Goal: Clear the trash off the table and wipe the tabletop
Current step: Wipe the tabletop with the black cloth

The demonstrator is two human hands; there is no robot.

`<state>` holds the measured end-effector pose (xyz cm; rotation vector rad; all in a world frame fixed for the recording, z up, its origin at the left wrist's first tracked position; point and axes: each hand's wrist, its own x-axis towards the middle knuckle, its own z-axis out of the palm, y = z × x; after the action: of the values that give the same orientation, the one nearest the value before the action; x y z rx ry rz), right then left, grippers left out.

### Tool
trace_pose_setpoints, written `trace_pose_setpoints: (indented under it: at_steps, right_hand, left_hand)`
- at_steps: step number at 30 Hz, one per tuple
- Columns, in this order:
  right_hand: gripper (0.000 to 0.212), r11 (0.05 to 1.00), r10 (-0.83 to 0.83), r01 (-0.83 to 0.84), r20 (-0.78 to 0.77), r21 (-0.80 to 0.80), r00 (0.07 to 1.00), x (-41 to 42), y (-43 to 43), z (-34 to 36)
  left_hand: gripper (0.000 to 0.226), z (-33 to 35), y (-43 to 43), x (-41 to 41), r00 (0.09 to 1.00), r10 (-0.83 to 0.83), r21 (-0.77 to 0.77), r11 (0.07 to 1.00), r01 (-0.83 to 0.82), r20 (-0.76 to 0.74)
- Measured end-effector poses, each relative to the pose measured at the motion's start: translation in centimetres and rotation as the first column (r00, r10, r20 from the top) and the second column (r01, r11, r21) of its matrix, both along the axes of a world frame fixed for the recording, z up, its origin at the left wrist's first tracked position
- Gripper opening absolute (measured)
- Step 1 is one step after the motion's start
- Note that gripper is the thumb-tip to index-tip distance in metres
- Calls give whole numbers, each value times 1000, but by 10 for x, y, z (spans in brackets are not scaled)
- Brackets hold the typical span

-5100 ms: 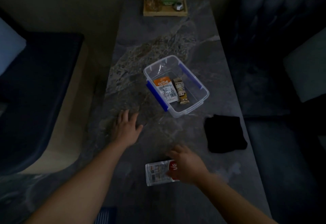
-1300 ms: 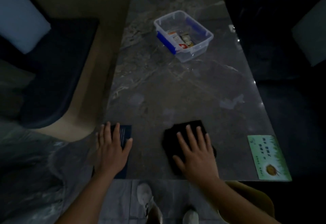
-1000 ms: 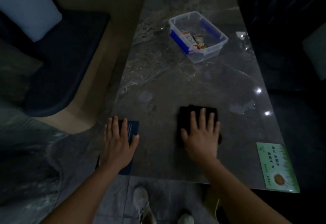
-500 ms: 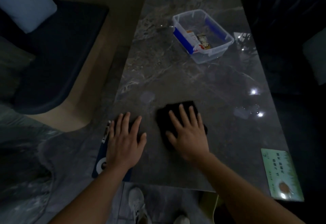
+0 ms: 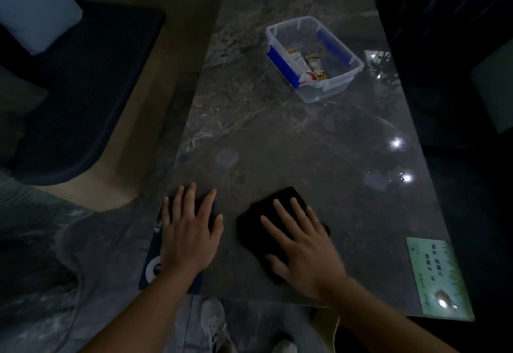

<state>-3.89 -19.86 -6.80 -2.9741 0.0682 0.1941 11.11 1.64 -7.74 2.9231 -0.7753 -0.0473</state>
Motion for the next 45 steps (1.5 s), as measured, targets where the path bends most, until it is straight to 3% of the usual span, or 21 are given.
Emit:
trace_pose_setpoints:
  at_steps: [2, 4, 6, 10, 12, 13, 15, 17, 18, 21, 23, 27, 28, 29, 32, 34, 36, 39, 41, 43, 45]
  right_hand:
    - [70, 996, -54, 56, 26, -76, 998, -11, -50, -2]
    - [71, 924, -378, 375, -43, -70, 925, -1, -85, 13]
    - [72, 867, -498, 496, -69, -42, 865, 0, -70, 15]
    - [71, 975, -222, 224, -79, 10, 972, -74, -17, 11]
    - [71, 975, -213, 208, -57, -74, 975, -102, -52, 12]
    - [71, 948, -306, 301, -36, -102, 951, -108, -74, 13]
    - [69, 795, -606, 602, -45, -78, 794, -97, -107, 17]
    - [69, 677, -736, 734, -44, -47, 676, -72, -99, 14]
    - [71, 698, -716, 715, -48, -37, 696, -67, -84, 11]
    - [77, 886, -464, 463, -50, -29, 884, -98, -53, 7]
    - [76, 889, -455, 447, -68, -102, 888, -131, -88, 8]
    - [72, 537, -842, 839, -117, -92, 526, -110, -165, 15]
    - [74, 525, -849, 848, -113, -74, 515, -95, -160, 15]
    - [75, 567, -822, 820, -101, -73, 560, -87, -147, 11]
    - [79, 811, -580, 577, -9, -94, 814, -105, -96, -1]
    - [78, 908, -413, 410, -27, -87, 910, -124, -112, 1]
    - [74, 889, -443, 437, -15, -137, 897, -115, -158, -1]
    - [67, 713, -699, 698, 10, -62, 715, -55, -208, 5]
    - [64, 639, -769, 769, 2, 20, 639, -28, -215, 9]
    - [64, 701, -713, 713, 15, 27, 701, -40, -204, 7]
    - [68, 829, -556, 558, 55, -33, 829, -80, -173, 2]
  left_hand:
    - [58, -2, 0, 1, 1000, -10, 7, 1000, 10, 0]
    - [60, -3, -1, 0, 1000, -20, 27, 999, 20, 3]
    - [63, 0, -3, -2, 1000, -23, 58, 998, 23, 0]
    - [66, 13, -34, -8, 987, -160, 35, 986, 161, -17]
    - [63, 18, -70, -20, 967, -252, -31, 967, 252, -26]
    - [62, 19, -91, -27, 957, -289, -54, 956, 287, -29]
    - [61, 16, -131, -42, 936, -350, -61, 936, 348, -43]
    - [60, 10, -160, -52, 931, -359, -33, 933, 358, -61]
    - [60, 7, -168, -55, 935, -348, -11, 937, 349, -67]
    - [59, -1, -174, -57, 946, -322, 10, 947, 322, -35]
    - [59, -3, -173, -57, 947, -319, 16, 947, 320, -26]
    - [60, -2, -176, -58, 953, -302, 25, 953, 302, -24]
    - [61, -2, -176, -58, 957, -288, 31, 957, 289, -25]
    - [62, -1, -175, -59, 963, -270, 37, 962, 270, -25]
    - [66, 0, -174, -59, 968, -251, 27, 968, 251, -3]
    - [66, -1, -174, -58, 969, -246, 27, 969, 246, 3]
    - [66, -2, -175, -58, 973, -230, 12, 973, 230, 0]
    - [65, -3, -176, -56, 977, -213, -4, 977, 213, -3]
    - [64, -4, -176, -56, 978, -207, -11, 978, 207, -8]
    - [64, -4, -175, -55, 977, -215, -16, 977, 215, -7]
    - [64, -3, -176, -55, 975, -221, -15, 975, 221, -4]
